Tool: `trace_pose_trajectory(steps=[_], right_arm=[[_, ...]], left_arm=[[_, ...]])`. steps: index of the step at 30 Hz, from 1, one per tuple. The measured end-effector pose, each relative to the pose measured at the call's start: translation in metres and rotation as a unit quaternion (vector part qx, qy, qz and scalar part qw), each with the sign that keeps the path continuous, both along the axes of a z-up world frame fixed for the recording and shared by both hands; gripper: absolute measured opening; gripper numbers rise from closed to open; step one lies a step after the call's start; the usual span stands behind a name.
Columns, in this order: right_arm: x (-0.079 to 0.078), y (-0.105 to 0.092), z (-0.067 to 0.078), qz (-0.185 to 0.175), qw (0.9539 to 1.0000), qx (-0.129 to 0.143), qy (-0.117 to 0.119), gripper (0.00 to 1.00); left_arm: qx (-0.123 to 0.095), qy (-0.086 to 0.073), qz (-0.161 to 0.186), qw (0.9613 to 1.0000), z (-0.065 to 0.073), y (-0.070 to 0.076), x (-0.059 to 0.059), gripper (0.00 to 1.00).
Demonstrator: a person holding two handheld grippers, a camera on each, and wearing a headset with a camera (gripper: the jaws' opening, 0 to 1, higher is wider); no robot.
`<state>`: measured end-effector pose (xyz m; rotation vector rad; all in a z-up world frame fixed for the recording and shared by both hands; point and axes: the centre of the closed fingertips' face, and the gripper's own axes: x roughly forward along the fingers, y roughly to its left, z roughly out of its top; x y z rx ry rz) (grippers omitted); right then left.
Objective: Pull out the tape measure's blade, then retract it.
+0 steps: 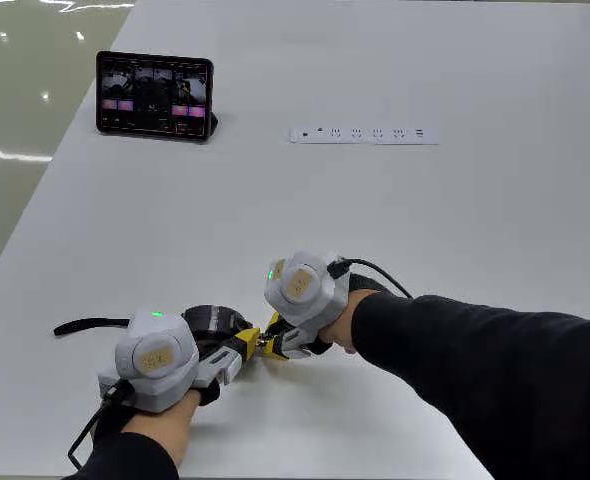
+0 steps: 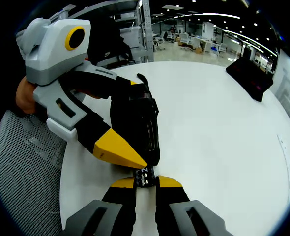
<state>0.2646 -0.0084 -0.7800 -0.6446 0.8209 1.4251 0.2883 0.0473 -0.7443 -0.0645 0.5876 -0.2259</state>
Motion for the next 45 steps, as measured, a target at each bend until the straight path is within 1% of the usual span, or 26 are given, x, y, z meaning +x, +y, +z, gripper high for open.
trace_pose_trajectory(steps=[9, 20, 23, 26, 30, 33, 37, 41, 43, 45], right_arm=[[0.0001, 0.0049, -0.0002, -0.016, 0.9998, 0.009, 0.003, 0.11], [-0.0003, 0.0089, 0.0001, -0.012, 0.9998, 0.013, 0.002, 0.11], [-0.0003, 0.0096, 0.0004, -0.014, 0.9998, 0.015, 0.001, 0.11], [0.0001, 0.0094, 0.0003, -0.023, 0.9996, 0.018, 0.004, 0.11], [-0.0001, 0.0095, 0.0004, -0.018, 0.9997, 0.015, 0.001, 0.12], [-0.0003, 0.0098, -0.0003, -0.021, 0.9997, 0.01, -0.002, 0.12], [-0.0028, 0.01, -0.0003, -0.011, 0.9999, 0.001, -0.013, 0.13], [-0.0014, 0.0089, -0.0008, -0.018, 0.9998, 0.0, -0.012, 0.13], [-0.0016, 0.0068, -0.0012, -0.013, 0.9997, -0.004, -0.018, 0.13], [-0.0028, 0.0034, -0.0012, -0.005, 0.9996, -0.01, -0.025, 0.13]], left_arm=[[0.0, 0.0, 0.0, 1.0, 0.0001, -0.0002, 0.0001, 0.59], [0.0, -0.002, -0.001, 1.0, -0.0003, -0.0005, 0.0001, 0.6], [0.001, -0.002, -0.002, 1.0, -0.0007, -0.0006, 0.0, 0.6], [0.001, -0.005, -0.002, 1.0, -0.0007, -0.0007, 0.0007, 0.6], [0.005, -0.009, -0.003, 0.9999, -0.0002, -0.001, 0.0008, 0.61], [0.006, -0.01, -0.006, 0.9999, -0.0001, -0.0012, 0.001, 0.61], [0.006, -0.004, -0.01, 0.9999, 0.0001, -0.0014, 0.0006, 0.62], [0.005, 0.002, -0.014, 0.9999, -0.0003, -0.0015, 0.0001, 0.62], [0.004, 0.008, -0.019, 0.9998, -0.0005, -0.0015, 0.0, 0.62], [0.001, 0.017, -0.026, 0.9995, -0.0004, -0.0014, -0.0004, 0.62]])
